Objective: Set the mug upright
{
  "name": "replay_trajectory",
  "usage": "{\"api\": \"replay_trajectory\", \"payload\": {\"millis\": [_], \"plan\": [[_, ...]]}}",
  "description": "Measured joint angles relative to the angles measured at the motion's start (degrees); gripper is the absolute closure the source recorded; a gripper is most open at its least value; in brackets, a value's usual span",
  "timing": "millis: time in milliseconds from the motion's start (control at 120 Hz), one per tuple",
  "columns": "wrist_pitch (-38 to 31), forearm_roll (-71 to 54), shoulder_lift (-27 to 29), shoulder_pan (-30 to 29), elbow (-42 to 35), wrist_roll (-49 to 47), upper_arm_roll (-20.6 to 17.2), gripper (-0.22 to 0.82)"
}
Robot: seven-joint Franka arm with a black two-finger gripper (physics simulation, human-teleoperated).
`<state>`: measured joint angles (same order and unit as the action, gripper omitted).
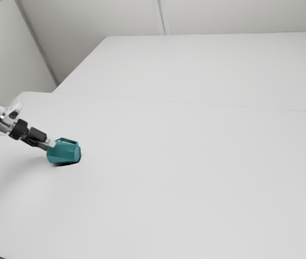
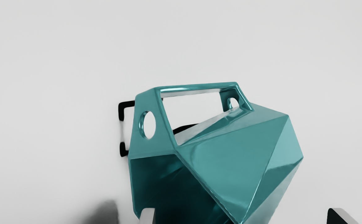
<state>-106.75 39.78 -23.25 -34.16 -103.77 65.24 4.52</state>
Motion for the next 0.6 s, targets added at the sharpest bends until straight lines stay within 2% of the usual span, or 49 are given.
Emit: {"api": "replay_trajectory", "payload": {"millis": [100, 450, 600], "plan": [[1.1, 1.4, -1.9, -0.2, 0.7, 2.3, -0.4, 0.01], [1.8, 2.4, -2.3, -0.1, 1.9, 8.1, -1.7, 0.40], [1.9, 2.8, -2.2, -0.1, 2.0, 9.7, -3.1, 0.48]]}}
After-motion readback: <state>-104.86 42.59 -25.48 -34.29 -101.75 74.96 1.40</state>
